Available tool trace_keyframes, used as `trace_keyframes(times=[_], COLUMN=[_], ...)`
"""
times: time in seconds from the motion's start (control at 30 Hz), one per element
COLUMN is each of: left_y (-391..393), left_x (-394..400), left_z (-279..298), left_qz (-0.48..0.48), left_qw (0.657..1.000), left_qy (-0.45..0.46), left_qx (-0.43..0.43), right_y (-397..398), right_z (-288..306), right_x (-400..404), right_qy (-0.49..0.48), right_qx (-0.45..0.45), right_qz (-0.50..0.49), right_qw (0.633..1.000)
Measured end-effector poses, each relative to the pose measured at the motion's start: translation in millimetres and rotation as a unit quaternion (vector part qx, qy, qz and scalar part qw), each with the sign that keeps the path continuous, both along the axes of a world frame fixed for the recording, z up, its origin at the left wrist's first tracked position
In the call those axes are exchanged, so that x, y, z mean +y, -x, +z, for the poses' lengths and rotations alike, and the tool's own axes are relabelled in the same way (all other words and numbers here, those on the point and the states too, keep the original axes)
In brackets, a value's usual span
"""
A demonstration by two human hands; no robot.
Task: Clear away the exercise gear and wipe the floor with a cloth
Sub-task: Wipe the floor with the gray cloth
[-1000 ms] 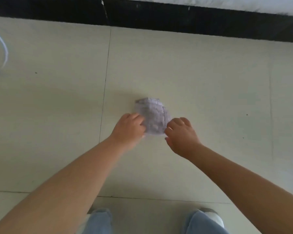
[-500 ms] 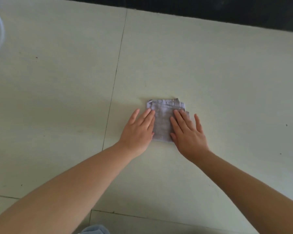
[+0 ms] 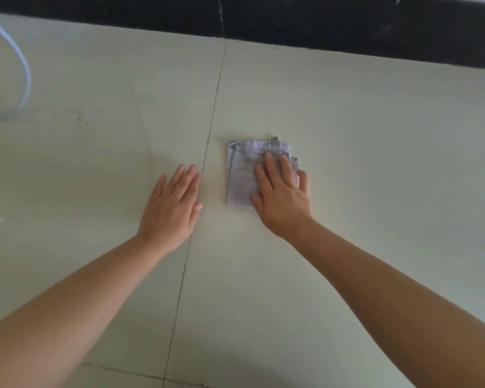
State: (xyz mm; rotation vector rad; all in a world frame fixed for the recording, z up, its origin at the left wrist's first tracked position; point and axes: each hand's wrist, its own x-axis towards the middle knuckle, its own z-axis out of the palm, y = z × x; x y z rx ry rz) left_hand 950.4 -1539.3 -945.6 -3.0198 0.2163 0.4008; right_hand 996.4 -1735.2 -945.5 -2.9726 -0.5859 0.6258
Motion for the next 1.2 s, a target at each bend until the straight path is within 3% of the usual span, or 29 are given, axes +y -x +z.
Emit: trace_keyframes(times=[0.07,0.17,0.3,0.4,0.47,0.57,0.63,0.73,0.8,0.87,0.97,1.0,1.07,1.2], left_y=[24.9,31.9,23.2,25.7,25.3,22.2,21.1,22.2,24.3,25.8,26.0,25.5,24.4,26.7], left_x=[9.1,-4.7,-13.9,-12.8,-11.6,-10.5,-8.3,-6.0,-5.6,-4.0,-7.9,-8.4,-7.8,-7.8], left_z=[-5.3,-14.5,-16.2,-20.0,-21.3,-20.6,-16.9,-14.3,-15.0,-16.6,-14.8,-15.2,-15.8,-13.1], left_qz=[0.033,0.057,0.082,0.08,0.08,0.076,0.069,0.072,0.083,0.092,0.097,0.099,0.104,0.093], left_qw=[0.999,0.997,0.995,0.994,0.994,0.994,0.993,0.99,0.99,0.989,0.989,0.988,0.987,0.989], left_qy=[0.025,0.053,0.055,0.063,0.073,0.074,0.078,0.108,0.11,0.101,0.094,0.094,0.093,0.101], left_qx=[0.009,0.017,0.027,0.027,0.026,0.035,0.05,0.048,0.039,0.05,0.056,0.068,0.074,0.061], right_y=[37.4,88.4,45.3,-8.2,-19.8,11.7,52.8,100.1,96.2,69.2,27.4,21.1,33.7,139.4], right_z=[-6.6,-9.8,-4.8,-4.7,-7.7,-17.8,-21.6,-21.2,-17.4,-13.9,-13.2,-10.6,-13.5,-32.3], right_x=[-11.8,-48.1,-63.2,-31.0,-0.7,24.1,6.0,-62.8,-106.9,-115.4,-75.0,-52.7,-8.9,11.3], right_qy=[0.004,0.029,0.04,0.033,0.022,-0.004,-0.005,-0.01,0.027,0.062,0.049,0.042,0.015,-0.038], right_qx=[-0.034,0.03,0.017,0.036,0.041,0.02,-0.015,-0.01,-0.019,-0.056,0.003,0.029,0.047,-0.043], right_qz=[0.046,0.077,-0.086,-0.136,-0.096,0.046,0.143,0.203,0.168,0.059,-0.178,-0.195,-0.11,0.149], right_qw=[0.998,0.996,0.995,0.989,0.994,0.999,0.99,0.979,0.985,0.995,0.983,0.979,0.993,0.987])
